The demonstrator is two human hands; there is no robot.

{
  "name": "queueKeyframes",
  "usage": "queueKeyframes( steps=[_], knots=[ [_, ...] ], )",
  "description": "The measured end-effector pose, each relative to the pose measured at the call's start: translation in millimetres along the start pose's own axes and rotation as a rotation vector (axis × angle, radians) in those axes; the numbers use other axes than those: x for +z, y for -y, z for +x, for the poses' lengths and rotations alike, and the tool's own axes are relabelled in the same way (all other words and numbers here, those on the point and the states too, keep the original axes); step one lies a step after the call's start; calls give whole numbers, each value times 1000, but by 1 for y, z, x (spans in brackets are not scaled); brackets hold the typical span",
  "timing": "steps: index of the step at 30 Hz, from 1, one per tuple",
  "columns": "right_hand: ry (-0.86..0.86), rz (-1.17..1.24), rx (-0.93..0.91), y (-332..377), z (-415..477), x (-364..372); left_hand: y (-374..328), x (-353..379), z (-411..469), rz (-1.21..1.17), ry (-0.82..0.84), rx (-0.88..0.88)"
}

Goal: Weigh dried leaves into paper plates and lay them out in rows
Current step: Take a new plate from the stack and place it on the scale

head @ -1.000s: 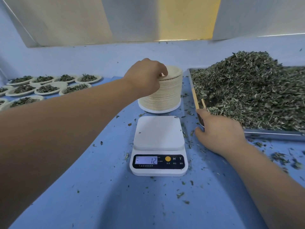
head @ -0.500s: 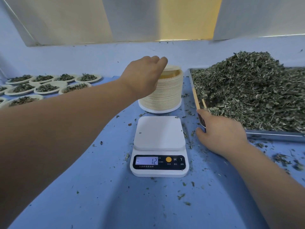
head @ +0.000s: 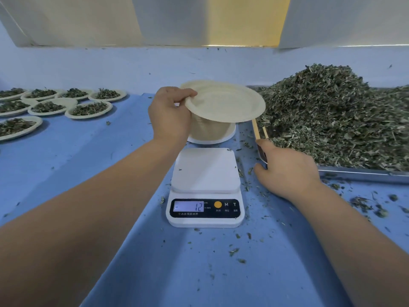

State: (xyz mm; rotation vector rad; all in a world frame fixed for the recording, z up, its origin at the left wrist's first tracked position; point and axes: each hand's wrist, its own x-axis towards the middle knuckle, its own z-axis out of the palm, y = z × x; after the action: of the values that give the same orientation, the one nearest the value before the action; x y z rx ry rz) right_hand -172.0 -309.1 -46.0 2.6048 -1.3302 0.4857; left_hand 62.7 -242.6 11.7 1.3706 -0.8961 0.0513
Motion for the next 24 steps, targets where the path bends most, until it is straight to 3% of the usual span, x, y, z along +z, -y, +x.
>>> queueKeyframes(
  steps=[3,10,18,22,24],
  knots=[
    [1,-9,2,1,-1,-1,8,-21,-6,-73,29,-18],
    [-10,-22,7,2,-1,0,32,-63,-26,-90,297,-7],
    [-34,88,57,4,-2,-2,68,-74,-42,124,345,16],
    [-77,317,180,5,5,-8,85,-76,-33,250,354,-111],
    [-42,274,220,2,19,-8,86,-76,-30,237,318,-179]
  ],
)
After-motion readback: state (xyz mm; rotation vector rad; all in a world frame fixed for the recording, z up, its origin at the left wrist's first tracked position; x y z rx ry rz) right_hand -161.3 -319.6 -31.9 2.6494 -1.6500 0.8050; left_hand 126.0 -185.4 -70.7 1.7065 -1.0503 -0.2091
